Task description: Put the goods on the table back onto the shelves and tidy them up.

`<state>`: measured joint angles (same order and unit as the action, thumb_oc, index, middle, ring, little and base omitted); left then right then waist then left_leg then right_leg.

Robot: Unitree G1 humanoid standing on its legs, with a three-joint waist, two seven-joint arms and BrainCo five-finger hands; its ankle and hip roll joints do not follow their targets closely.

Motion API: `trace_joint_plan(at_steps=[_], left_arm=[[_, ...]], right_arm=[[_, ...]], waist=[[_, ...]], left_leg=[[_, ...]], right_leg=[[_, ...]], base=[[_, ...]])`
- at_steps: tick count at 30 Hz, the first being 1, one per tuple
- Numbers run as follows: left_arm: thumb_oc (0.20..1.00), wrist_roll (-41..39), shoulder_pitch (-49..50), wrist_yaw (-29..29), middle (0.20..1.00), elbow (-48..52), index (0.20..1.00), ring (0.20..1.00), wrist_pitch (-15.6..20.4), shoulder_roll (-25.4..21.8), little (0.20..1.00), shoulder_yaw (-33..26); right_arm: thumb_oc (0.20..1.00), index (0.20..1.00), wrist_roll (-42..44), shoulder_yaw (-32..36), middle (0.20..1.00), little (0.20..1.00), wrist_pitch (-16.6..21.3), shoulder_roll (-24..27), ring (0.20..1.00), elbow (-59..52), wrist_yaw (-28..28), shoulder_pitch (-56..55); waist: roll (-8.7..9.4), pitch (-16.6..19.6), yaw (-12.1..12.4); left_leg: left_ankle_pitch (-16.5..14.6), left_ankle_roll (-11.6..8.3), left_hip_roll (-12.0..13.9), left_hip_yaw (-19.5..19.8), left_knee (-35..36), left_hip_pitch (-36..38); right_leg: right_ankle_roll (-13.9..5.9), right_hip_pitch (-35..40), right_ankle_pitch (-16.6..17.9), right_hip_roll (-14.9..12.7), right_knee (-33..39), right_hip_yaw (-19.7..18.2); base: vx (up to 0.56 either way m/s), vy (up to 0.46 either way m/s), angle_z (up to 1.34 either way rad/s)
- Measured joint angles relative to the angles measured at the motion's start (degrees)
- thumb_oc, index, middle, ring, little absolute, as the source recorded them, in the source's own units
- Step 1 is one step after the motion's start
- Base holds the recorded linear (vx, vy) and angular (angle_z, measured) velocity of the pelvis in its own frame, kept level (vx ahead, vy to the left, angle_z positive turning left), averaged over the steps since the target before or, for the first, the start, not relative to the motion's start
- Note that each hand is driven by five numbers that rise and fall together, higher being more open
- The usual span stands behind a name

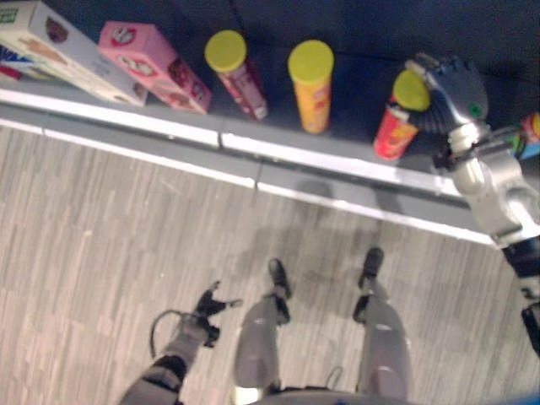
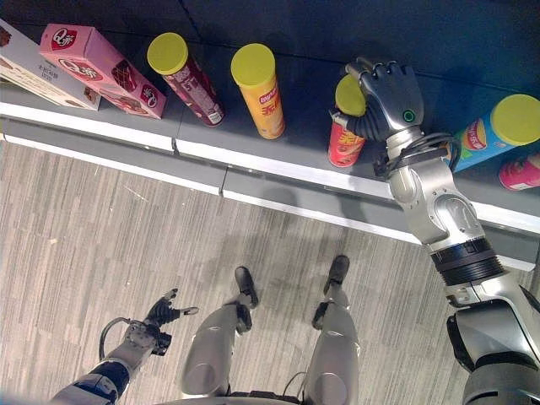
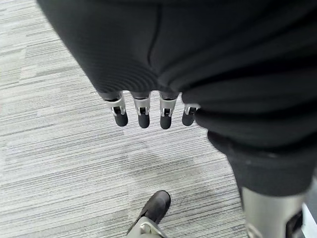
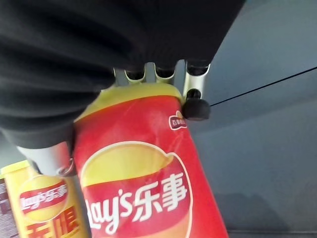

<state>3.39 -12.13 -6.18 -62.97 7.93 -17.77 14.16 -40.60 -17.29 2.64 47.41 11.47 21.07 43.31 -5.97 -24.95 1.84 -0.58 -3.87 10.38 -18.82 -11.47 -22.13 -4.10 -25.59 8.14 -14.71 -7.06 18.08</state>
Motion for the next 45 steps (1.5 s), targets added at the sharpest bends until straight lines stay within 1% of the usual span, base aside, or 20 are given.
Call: trace_joint_plan(at_steps=[1, 4, 8, 15, 24, 33, 34, 35, 36, 45], left_arm=[[1.000, 0.0, -0.1, -0.2, 1.000, 0.0, 1.000, 1.000, 0.1, 0.0, 1.000, 0.6], [1.000, 0.0, -0.2, -0.5, 1.000, 0.0, 1.000, 1.000, 0.4, 0.1, 1.000, 1.7], [1.000, 0.0, -0.3, -0.6, 1.000, -0.1, 1.000, 1.000, 0.6, 0.2, 1.000, 1.7], [1.000, 0.0, -2.2, -0.6, 1.000, 0.2, 1.000, 1.000, 0.7, 0.3, 1.000, 1.7], [1.000, 0.0, -2.2, -0.7, 1.000, 0.1, 1.000, 1.000, 0.5, 1.0, 1.000, 1.7], [1.000, 0.0, -2.2, -0.8, 1.000, 0.1, 1.000, 1.000, 0.0, 1.0, 1.000, 1.7], [1.000, 0.0, -2.2, -0.8, 1.000, 0.1, 1.000, 1.000, -0.1, 1.0, 1.000, 1.7], [1.000, 0.0, -2.2, -0.9, 1.000, 0.0, 1.000, 1.000, -0.2, 1.0, 1.000, 1.7], [1.000, 0.0, -2.2, -1.0, 1.000, 0.0, 1.000, 1.000, -0.2, 1.0, 1.000, 1.6], [1.000, 0.0, -2.2, -1.2, 1.000, 0.0, 1.000, 1.000, -0.5, 1.0, 1.000, 1.6]], right_arm=[[0.200, 0.200, 0.0, 0.3, 0.200, 0.200, -0.8, 0.0, 0.200, 0.8, 0.9, 0.4], [0.200, 0.200, 0.0, 1.5, 0.200, 0.200, -1.2, 0.3, 0.200, 2.6, 2.3, 1.2], [0.200, 0.200, 0.0, 2.4, 0.200, 0.200, -2.2, 0.3, 0.200, 2.8, 3.8, 1.7], [0.200, 0.200, 0.0, 2.6, 0.200, 0.200, -2.2, 0.1, 0.200, 2.7, 4.4, 1.5], [0.200, 0.200, 0.0, 2.6, 0.200, 0.200, -2.2, 0.0, 0.200, 2.3, 4.4, -0.6], [0.200, 0.200, 0.1, 2.6, 0.200, 0.200, -2.1, -0.4, 0.200, 1.6, 3.6, -1.4], [0.595, 0.595, 0.1, 2.6, 0.595, 0.595, -2.1, -0.4, 0.595, 1.5, 3.6, -1.4], [0.940, 0.940, 0.2, 2.6, 0.940, 0.940, -2.1, -0.4, 0.940, 1.5, 3.6, -1.4], [1.000, 1.000, 0.2, 2.6, 1.000, 1.000, -2.1, -0.4, 1.000, 1.5, 3.6, -1.4], [1.000, 1.000, 0.2, 2.5, 1.000, 1.000, -2.1, -0.4, 1.000, 1.6, 3.6, -1.5]], waist=[[-0.32, -0.1, 0.0], [-1.22, -0.5, -0.1], [-1.49, -0.6, 0.0], [-1.49, -0.6, 0.0], [-1.21, -0.7, -0.3], [-0.16, -0.6, -0.9], [-0.13, -0.6, -0.9], [-0.13, -0.6, -0.9], [-0.12, -0.6, -0.9], [0.22, -0.4, -1.1]], left_leg=[[0.0, 0.03, -0.2, 0.3, 0.0, -0.1], [0.0, 0.10, -0.4, 1.1, -0.6, -0.8], [0.1, 0.21, -0.5, 1.7, -0.9, -2.1], [0.1, 0.22, -0.5, 1.8, -0.8, -2.0], [0.1, 0.22, -0.3, 2.1, -1.6, -2.0], [0.1, 0.22, -0.2, 2.1, -1.7, -2.0], [0.1, 0.22, -0.2, 2.1, -1.7, -2.0], [0.1, 0.22, -0.2, 2.1, -1.7, -2.0], [0.1, 0.22, -0.2, 2.1, -1.7, -2.0], [0.1, 0.23, 0.0, 2.1, -2.3, -1.9]], right_leg=[[0.01, 0.0, 0.0, -0.2, -0.2, 0.2], [-0.29, 0.0, -0.3, -0.8, -0.8, 0.9], [-0.27, -1.0, -0.5, -1.0, -1.3, 1.3], [-0.24, -0.9, -0.6, -1.0, -1.3, 1.5], [0.04, -0.8, -0.8, -1.0, -2.3, 1.5], [0.04, -0.8, -0.8, -0.9, -2.3, 1.4], [0.04, -0.8, -0.8, -0.9, -2.3, 1.4], [0.04, -0.8, -0.8, -0.9, -2.3, 1.4], [0.04, -0.8, -0.8, -0.9, -2.3, 1.4], [0.13, -0.7, -0.9, -0.9, -3.0, 1.4]], base=[[0.01, -0.012, 0.09], [0.01, -0.007, 0.15], [0.02, -0.003, 0.07], [0.00, -0.002, 0.01], [0.00, 0.000, 0.00], [0.00, 0.000, 0.00], [0.00, 0.000, 0.00], [0.00, 0.000, 0.00], [0.00, 0.000, 0.00], [0.00, 0.000, 0.00]])
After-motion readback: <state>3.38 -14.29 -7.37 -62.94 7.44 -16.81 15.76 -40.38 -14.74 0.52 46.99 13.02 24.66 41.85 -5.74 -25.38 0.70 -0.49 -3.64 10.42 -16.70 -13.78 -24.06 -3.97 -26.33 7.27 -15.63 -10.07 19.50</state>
